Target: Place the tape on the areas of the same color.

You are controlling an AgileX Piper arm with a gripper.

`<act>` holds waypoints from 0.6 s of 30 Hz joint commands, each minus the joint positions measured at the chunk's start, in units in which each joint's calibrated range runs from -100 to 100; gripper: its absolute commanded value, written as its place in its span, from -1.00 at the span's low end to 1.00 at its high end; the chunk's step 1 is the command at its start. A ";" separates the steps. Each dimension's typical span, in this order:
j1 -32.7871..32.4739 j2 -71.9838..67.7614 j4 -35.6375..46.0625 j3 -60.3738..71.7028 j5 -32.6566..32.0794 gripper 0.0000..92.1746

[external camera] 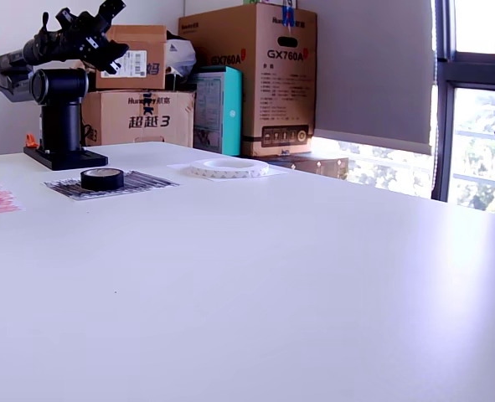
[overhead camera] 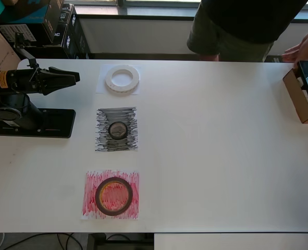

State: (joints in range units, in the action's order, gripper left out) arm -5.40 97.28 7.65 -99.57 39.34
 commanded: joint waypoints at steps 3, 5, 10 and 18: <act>-0.06 1.69 3.43 -0.16 -0.30 0.33; -0.06 1.97 4.19 -0.16 -0.30 0.33; 0.02 1.88 4.11 -0.06 0.11 0.33; -0.06 1.88 4.02 -0.06 0.11 0.33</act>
State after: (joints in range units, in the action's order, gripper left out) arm -5.40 98.75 11.55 -99.71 39.20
